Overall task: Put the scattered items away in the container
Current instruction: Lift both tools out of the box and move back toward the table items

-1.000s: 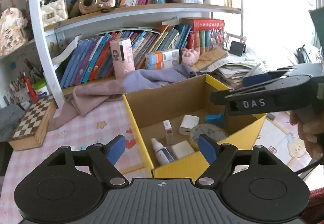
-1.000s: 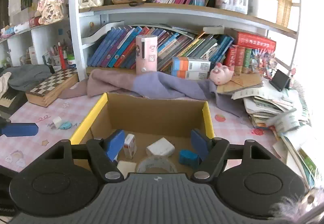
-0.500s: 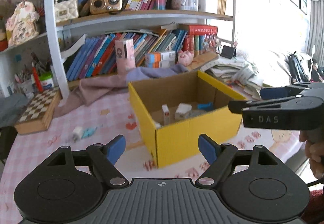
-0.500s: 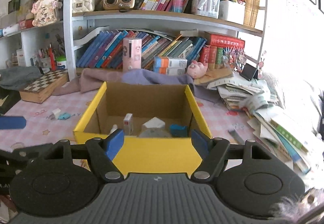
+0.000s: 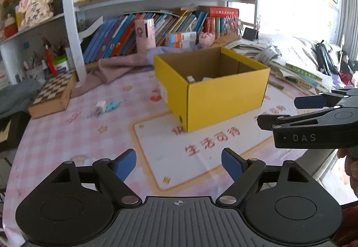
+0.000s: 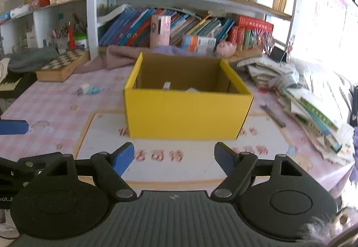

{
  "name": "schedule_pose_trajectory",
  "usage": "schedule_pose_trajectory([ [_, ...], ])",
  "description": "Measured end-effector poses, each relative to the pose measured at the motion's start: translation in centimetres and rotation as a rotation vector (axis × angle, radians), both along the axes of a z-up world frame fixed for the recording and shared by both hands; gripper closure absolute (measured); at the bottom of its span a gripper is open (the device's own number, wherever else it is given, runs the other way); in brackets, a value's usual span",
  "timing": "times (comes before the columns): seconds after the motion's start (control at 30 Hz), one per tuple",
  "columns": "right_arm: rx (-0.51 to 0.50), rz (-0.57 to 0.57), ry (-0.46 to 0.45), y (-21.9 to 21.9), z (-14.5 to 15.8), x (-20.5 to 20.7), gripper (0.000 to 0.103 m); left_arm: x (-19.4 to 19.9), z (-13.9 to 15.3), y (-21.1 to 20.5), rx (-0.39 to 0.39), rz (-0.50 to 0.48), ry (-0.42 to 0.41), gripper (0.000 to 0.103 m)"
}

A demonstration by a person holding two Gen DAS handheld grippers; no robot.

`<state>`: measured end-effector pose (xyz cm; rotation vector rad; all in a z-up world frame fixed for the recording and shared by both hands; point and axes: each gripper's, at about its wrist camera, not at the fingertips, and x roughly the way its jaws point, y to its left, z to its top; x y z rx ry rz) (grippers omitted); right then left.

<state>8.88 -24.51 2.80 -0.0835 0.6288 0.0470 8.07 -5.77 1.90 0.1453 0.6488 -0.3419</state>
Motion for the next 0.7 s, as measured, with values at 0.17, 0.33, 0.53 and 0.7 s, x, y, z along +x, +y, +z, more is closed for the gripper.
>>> schedule_pose_trajectory([
  [0.17,0.012,0.012,0.035,2.1,-0.6,-1.1,0.024,-1.1,-0.3,2.3,-0.005,0.017,0.012,0.017],
  [0.33,0.023,0.059,0.077,4.6,-1.1,-1.6,0.024,-2.3,-0.4,4.6,-0.01,0.053,0.03,0.017],
  [0.53,0.025,0.16,0.135,8.2,-1.6,-1.3,0.024,-3.2,-0.4,8.0,-0.039,0.141,0.037,0.017],
  [0.7,-0.007,0.262,0.146,11.1,-1.5,-1.2,0.024,-3.7,-0.3,10.4,-0.068,0.225,0.038,0.017],
])
